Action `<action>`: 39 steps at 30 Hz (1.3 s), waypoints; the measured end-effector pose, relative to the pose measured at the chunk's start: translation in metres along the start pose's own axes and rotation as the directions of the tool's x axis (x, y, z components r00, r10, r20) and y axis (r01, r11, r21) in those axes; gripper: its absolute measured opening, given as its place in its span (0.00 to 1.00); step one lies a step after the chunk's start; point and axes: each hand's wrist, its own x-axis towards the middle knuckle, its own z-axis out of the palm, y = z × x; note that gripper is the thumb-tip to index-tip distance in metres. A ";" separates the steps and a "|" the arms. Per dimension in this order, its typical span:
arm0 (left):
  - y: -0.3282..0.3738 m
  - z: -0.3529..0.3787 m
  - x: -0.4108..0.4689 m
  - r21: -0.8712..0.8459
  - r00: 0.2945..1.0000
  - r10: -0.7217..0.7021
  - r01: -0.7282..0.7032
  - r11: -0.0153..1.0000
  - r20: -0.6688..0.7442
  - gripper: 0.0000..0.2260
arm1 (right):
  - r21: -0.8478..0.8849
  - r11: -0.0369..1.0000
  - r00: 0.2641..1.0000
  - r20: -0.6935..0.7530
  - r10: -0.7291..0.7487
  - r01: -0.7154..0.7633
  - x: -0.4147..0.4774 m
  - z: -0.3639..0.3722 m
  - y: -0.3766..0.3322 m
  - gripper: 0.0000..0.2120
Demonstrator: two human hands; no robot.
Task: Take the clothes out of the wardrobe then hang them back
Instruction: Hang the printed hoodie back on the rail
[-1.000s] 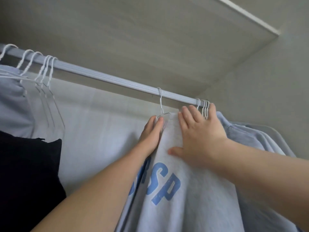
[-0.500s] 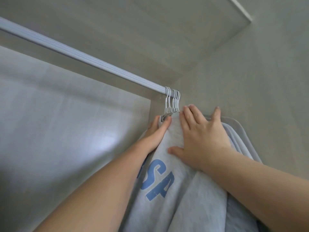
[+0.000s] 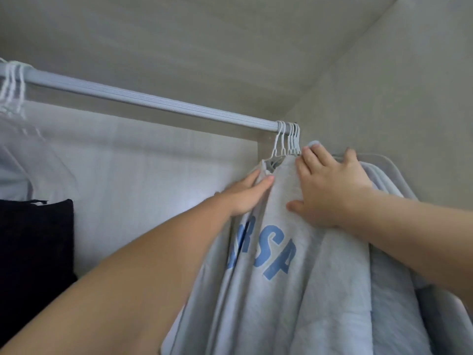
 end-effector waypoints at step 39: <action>0.001 -0.280 -0.232 0.609 0.748 -0.332 0.662 0.437 -0.575 0.10 | 0.853 -0.517 0.949 -0.221 -0.227 0.075 0.081 -0.180 -0.244 0.10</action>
